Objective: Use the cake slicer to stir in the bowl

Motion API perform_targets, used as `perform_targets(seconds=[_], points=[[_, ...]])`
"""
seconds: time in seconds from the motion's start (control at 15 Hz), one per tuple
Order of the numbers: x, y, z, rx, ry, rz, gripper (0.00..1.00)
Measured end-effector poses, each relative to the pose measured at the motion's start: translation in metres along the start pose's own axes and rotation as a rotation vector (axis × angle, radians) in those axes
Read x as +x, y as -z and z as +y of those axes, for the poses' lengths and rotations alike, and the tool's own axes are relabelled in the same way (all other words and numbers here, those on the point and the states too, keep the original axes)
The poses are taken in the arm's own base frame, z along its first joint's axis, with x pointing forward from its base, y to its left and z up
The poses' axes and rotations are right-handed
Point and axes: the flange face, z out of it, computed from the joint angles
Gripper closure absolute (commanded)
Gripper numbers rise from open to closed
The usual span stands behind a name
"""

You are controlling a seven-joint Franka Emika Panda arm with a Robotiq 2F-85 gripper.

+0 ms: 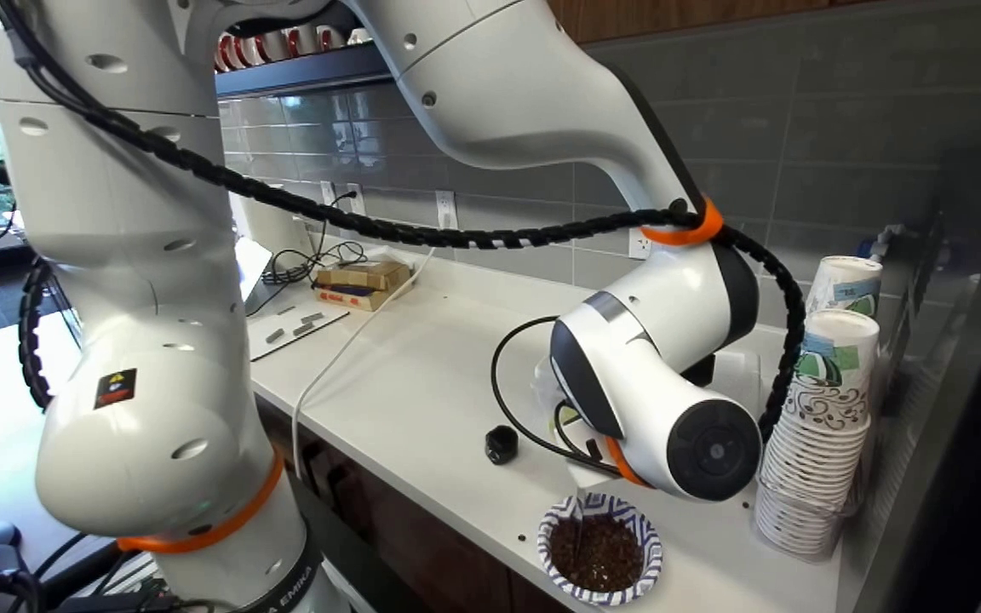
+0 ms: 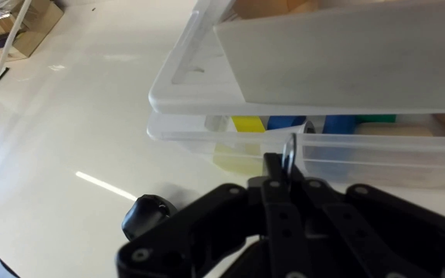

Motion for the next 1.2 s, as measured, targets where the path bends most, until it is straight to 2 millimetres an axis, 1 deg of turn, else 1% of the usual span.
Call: perform_targets(seconds=[0.47, 1.2], points=[[-0.008, -0.007, -0.006, 0.074, 0.048, -0.083, 0.99], [-0.023, -0.001, -0.025, 0.215, 0.145, -0.152, 0.99]])
